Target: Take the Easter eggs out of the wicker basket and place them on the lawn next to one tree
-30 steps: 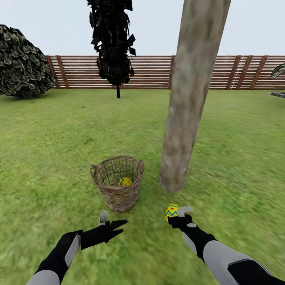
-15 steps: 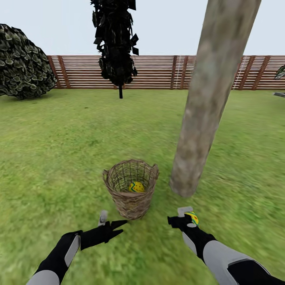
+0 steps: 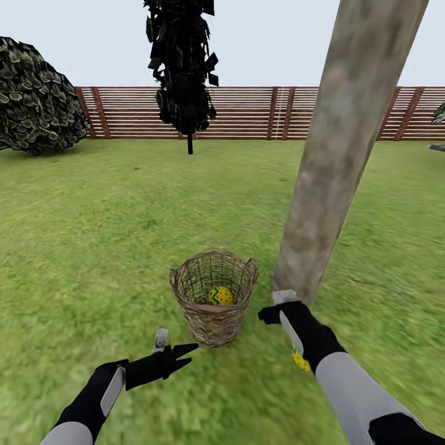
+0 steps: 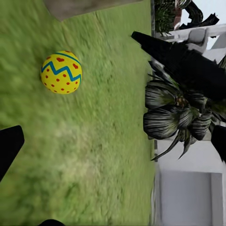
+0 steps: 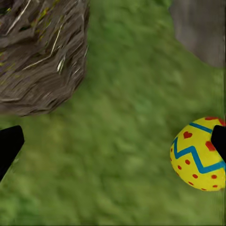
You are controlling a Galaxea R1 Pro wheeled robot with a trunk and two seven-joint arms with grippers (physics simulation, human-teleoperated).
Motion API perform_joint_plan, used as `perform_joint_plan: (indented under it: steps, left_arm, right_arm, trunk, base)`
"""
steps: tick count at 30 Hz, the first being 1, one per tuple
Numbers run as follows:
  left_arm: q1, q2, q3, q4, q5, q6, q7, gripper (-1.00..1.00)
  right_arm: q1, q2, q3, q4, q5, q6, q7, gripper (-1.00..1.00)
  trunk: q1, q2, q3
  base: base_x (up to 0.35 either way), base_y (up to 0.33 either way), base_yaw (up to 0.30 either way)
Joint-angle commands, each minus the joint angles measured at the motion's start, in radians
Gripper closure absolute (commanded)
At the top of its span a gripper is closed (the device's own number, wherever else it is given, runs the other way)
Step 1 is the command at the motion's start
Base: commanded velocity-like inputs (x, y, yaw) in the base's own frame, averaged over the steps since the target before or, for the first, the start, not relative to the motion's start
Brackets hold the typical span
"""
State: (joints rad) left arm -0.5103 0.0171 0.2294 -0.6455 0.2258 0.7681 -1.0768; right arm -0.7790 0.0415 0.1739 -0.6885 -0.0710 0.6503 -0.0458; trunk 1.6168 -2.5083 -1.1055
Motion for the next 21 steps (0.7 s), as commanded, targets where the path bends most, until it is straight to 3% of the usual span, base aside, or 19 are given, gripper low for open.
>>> perform_joint_plan:
  steps: [1,6,7,9,12,17,21]
  left_arm:
    - [0.000,0.000,0.001,0.000,0.003,0.006,-0.001,-1.00]
    - [0.000,0.001,0.001,0.000,0.001,0.005,0.001,-1.00]
    - [0.000,0.002,0.001,0.000,0.000,0.005,0.001,-1.00]
    - [0.000,0.012,0.001,0.000,0.000,0.005,0.001,-1.00]
    - [0.000,0.019,0.001,-0.001,0.002,0.005,-0.002,-1.00]
    - [0.000,0.020,0.001,-0.001,0.003,0.005,-0.004,-1.00]
    - [0.000,0.021,0.001,-0.002,0.003,0.005,-0.005,-1.00]
  right_arm:
    - [0.002,0.002,-0.009,-0.063,-0.007,0.048,-0.006,-1.00]
    - [0.009,0.005,-0.040,-0.322,-0.008,0.291,-0.006,-1.00]
    - [0.010,0.007,-0.067,-0.388,-0.008,0.326,-0.006,-1.00]
    - [0.010,0.008,-0.110,-0.456,-0.009,0.344,-0.006,-1.00]
    - [0.021,0.011,-0.134,-0.521,-0.009,0.351,-0.006,-1.00]
    - [0.102,0.012,-0.138,-0.668,-0.007,0.354,-0.006,-1.00]
    - [0.111,0.012,-0.136,-0.673,-0.007,0.353,-0.006,-1.00]
  trunk:
    - [0.000,0.000,-0.001]
    - [0.000,0.000,-0.001]
    - [0.000,0.000,-0.001]
    - [0.000,0.000,-0.001]
    - [0.000,0.000,-0.001]
    - [0.000,0.000,-0.001]
    - [0.000,0.000,-0.001]
  base:
    - [0.000,0.000,0.000]
    - [0.000,0.000,0.000]
    - [0.000,0.000,0.000]
    - [0.000,0.000,0.000]
    - [0.000,0.000,0.000]
    - [0.000,0.137,0.000]
    - [0.062,0.295,0.000]
